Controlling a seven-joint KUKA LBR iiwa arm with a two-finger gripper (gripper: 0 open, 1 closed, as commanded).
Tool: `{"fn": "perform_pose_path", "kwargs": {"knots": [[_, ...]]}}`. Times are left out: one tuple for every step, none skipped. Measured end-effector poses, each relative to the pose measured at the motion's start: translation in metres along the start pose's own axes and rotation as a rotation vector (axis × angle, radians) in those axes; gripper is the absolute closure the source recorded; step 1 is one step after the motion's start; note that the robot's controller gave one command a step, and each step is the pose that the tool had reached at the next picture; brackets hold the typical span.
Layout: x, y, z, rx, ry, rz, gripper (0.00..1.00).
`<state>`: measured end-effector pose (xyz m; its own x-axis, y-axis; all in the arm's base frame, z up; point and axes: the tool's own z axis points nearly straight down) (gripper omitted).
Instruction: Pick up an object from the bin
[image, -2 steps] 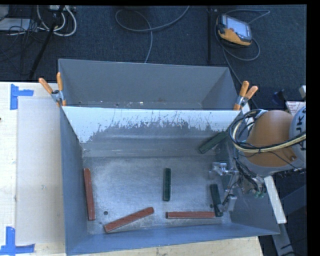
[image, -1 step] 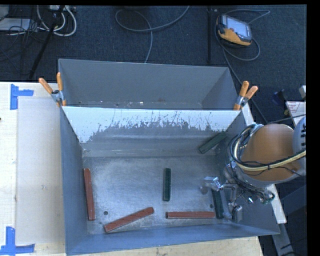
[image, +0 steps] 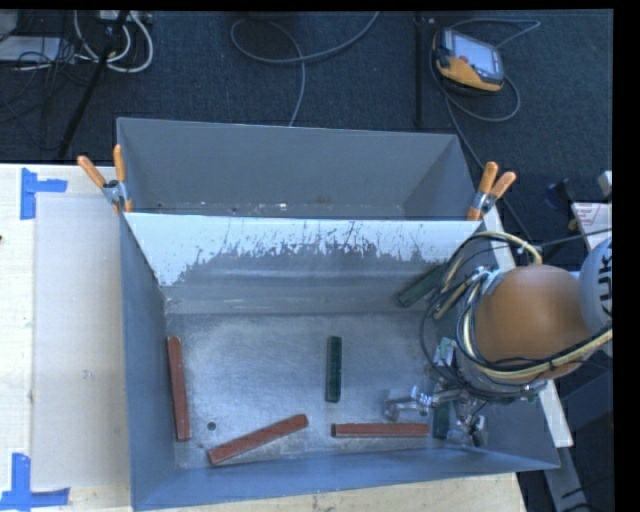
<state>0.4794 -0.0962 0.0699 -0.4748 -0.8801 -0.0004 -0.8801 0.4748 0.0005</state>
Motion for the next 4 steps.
{"fn": "perform_pose_path", "kwargs": {"knots": [[-0.139, 0.079, -0.076, -0.001, -0.005, 0.133, 0.0], [-0.127, -0.01, -0.01, 0.002, 0.0, 0.142, 0.0], [-0.129, -0.007, -0.014, -0.001, -0.001, 0.141, 1.0], [-0.11, 0.014, -0.105, 0.005, -0.003, 0.222, 1.0]]}}
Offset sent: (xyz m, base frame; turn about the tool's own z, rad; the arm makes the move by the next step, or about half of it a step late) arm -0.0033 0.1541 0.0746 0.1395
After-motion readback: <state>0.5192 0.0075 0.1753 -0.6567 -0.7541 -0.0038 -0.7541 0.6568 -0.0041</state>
